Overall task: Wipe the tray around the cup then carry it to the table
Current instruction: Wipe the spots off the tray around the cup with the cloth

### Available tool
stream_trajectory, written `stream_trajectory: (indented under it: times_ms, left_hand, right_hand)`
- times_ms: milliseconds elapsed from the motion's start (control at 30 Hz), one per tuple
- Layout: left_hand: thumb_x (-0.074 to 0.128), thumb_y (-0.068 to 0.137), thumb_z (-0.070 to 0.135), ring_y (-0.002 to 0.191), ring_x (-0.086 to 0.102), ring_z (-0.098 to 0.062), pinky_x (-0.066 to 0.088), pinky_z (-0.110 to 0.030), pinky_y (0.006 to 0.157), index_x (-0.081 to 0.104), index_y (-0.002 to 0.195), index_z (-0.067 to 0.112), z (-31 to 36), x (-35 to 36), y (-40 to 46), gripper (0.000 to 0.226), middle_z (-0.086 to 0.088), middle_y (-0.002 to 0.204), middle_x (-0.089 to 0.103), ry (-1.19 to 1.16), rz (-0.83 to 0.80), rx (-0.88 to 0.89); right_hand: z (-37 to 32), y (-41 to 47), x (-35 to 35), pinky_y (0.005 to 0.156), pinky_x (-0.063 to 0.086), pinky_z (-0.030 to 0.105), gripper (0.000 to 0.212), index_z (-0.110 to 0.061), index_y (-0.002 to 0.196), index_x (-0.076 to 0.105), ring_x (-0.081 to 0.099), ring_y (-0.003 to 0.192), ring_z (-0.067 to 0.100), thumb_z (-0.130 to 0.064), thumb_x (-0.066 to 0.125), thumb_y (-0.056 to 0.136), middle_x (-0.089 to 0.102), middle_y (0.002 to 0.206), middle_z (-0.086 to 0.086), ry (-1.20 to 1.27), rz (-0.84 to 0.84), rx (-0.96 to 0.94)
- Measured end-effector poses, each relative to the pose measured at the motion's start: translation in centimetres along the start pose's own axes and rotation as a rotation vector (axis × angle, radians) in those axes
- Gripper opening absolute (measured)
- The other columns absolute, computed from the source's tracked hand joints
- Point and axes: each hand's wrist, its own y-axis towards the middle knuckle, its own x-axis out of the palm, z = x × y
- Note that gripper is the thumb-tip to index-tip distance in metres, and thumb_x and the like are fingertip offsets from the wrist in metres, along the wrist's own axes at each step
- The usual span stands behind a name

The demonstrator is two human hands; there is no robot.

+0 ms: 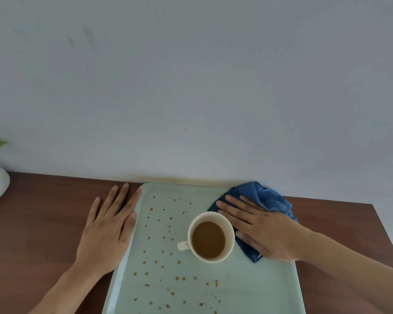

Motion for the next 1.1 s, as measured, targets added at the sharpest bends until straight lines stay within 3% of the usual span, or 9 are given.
stream_trajectory:
  times_ms: [167,333,700,900,1100]
  left_hand:
    - [0.013,0.110,0.046,0.161,0.000,-0.009,0.010,-0.050,0.130,0.009,0.164,0.045,-0.1,0.0,0.0,0.055,0.010,0.174,0.011,-0.010,-0.004,0.000]
    - [0.010,0.109,0.047,0.161,-0.002,-0.009,0.008,-0.050,0.131,0.011,0.164,0.045,0.0,-0.1,0.0,0.055,0.010,0.174,0.010,-0.006,-0.012,-0.006]
    - [0.008,0.107,0.048,0.161,-0.003,-0.009,0.005,-0.049,0.131,0.011,0.163,0.045,0.1,-0.1,0.0,0.056,0.011,0.174,0.007,-0.018,-0.027,-0.019]
    - [0.004,0.105,0.048,0.161,-0.002,-0.012,0.004,-0.049,0.131,0.003,0.164,0.043,0.3,-0.4,0.0,0.059,0.008,0.174,0.007,0.012,-0.037,-0.018]
    - [0.002,0.104,0.048,0.161,-0.002,-0.013,0.003,-0.049,0.130,0.002,0.164,0.042,0.3,-0.5,-0.1,0.060,0.007,0.175,0.007,0.010,-0.040,-0.016]
  right_hand:
    - [-0.5,0.9,-0.3,0.131,0.000,0.046,0.062,-0.019,0.167,-0.006,-0.020,0.159,0.017,-0.040,0.015,0.113,-0.014,0.175,-0.002,-0.020,0.017,-0.025]
    - [-0.7,0.2,0.7,0.130,-0.001,0.044,0.060,-0.022,0.168,-0.005,-0.016,0.160,0.015,-0.042,0.017,0.115,-0.008,0.176,-0.005,-0.002,0.080,0.057]
    - [-4.1,-2.5,3.3,0.129,0.004,0.048,0.062,-0.025,0.168,0.008,-0.004,0.162,0.014,-0.051,0.011,0.112,0.006,0.176,-0.006,0.026,0.173,0.547]
    - [-7.5,-3.0,4.1,0.128,-0.008,0.045,0.065,-0.026,0.167,-0.003,-0.016,0.159,0.013,-0.054,0.002,0.109,-0.007,0.175,-0.009,0.095,0.178,0.671]
    - [-13.3,-4.8,5.0,0.127,-0.010,0.045,0.064,-0.027,0.166,-0.009,-0.024,0.157,0.012,-0.055,0.003,0.109,-0.013,0.174,-0.009,0.166,0.183,0.726]
